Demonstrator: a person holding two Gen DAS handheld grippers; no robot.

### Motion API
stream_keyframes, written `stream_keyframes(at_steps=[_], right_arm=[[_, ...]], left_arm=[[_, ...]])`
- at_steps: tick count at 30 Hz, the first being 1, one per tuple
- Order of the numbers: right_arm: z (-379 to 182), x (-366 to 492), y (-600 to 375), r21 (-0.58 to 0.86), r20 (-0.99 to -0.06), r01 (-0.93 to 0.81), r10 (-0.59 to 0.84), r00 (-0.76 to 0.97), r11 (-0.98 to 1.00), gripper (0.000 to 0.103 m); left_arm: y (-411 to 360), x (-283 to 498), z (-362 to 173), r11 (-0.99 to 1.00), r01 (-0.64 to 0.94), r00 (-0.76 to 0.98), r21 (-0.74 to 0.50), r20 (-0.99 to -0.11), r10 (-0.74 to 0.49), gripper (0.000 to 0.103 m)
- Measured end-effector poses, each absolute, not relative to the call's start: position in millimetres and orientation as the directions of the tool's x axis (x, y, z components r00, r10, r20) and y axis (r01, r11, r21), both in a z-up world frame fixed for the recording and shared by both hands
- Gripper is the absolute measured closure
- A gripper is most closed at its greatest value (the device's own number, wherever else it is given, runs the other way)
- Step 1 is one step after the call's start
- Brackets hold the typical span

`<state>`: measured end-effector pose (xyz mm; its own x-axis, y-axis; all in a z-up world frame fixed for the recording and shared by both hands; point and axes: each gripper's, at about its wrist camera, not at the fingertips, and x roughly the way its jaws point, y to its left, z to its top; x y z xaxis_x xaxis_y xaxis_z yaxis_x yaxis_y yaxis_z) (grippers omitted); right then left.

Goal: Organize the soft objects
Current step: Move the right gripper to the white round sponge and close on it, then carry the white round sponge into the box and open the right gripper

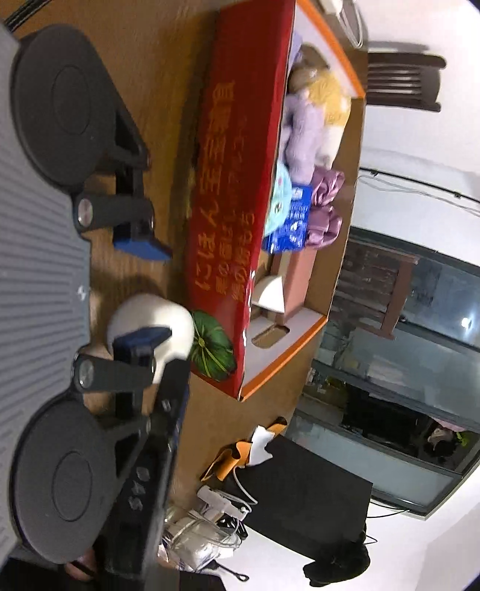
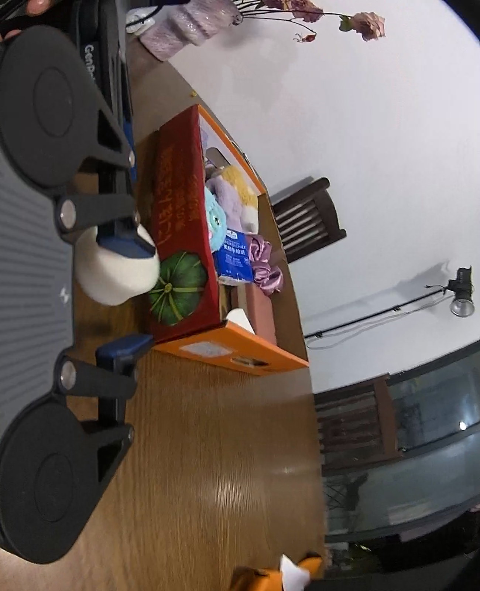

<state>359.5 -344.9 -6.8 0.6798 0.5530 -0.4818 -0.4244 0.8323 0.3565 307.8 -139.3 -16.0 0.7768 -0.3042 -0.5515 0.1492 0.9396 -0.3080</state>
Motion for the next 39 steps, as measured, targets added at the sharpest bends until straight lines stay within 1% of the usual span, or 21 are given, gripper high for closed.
stream_keyframes(at_steps=[1,2,5,9,11,16,21,24,29,33,36,39], right_arm=[[-10,363,-342,0.363,-0.488,-0.432,0.563,0.666,0.826,0.078],[-13,365,-340,0.376,-0.481,-0.441,0.578,0.659,0.815,0.084],[-16,368,-342,0.411,-0.467,-0.431,0.591,0.657,0.804,0.084],[-18,370,-345,0.443,-0.464,-0.425,0.607,0.645,0.789,0.085],[-19,371,-346,0.450,-0.464,-0.424,0.611,0.641,0.786,0.085],[-20,370,-345,0.459,-0.459,-0.427,0.620,0.637,0.779,0.087],[-11,331,-333,0.416,-0.477,-0.430,0.594,0.648,0.802,0.088],[-10,301,-330,0.433,-0.470,-0.432,0.607,0.641,0.792,0.088],[-4,270,-323,0.444,-0.450,-0.424,0.606,0.656,0.789,0.088],[12,260,-319,0.421,-0.418,-0.425,0.587,0.693,0.801,0.088],[31,268,-316,0.384,-0.392,-0.437,0.572,0.720,0.813,0.088],[51,291,-313,0.348,-0.373,-0.452,0.564,0.737,0.821,0.088]], left_arm=[[-140,311,-17,0.936,0.157,0.774,-0.314,-0.550,-0.315,0.074],[-141,312,-17,0.934,0.165,0.773,-0.315,-0.547,-0.322,0.077],[-145,313,-18,0.933,0.198,0.773,-0.299,-0.539,-0.336,0.084],[-147,312,-21,0.928,0.205,0.770,-0.310,-0.535,-0.349,0.087],[-145,314,-23,0.920,0.206,0.763,-0.334,-0.534,-0.365,0.089],[-139,311,-22,0.903,0.194,0.751,-0.382,-0.535,-0.387,0.092],[-129,277,-16,0.900,0.207,0.742,-0.383,-0.538,-0.400,0.092],[-119,249,-11,0.894,0.222,0.736,-0.390,-0.534,-0.416,0.092],[-114,223,0,0.898,0.261,0.750,-0.354,-0.511,-0.419,0.092],[-111,220,13,0.891,0.295,0.769,-0.344,-0.468,-0.435,0.092],[-109,235,29,0.881,0.323,0.776,-0.347,-0.436,-0.456,0.092],[-111,265,48,0.889,0.324,0.765,-0.323,-0.464,-0.447,0.092]])
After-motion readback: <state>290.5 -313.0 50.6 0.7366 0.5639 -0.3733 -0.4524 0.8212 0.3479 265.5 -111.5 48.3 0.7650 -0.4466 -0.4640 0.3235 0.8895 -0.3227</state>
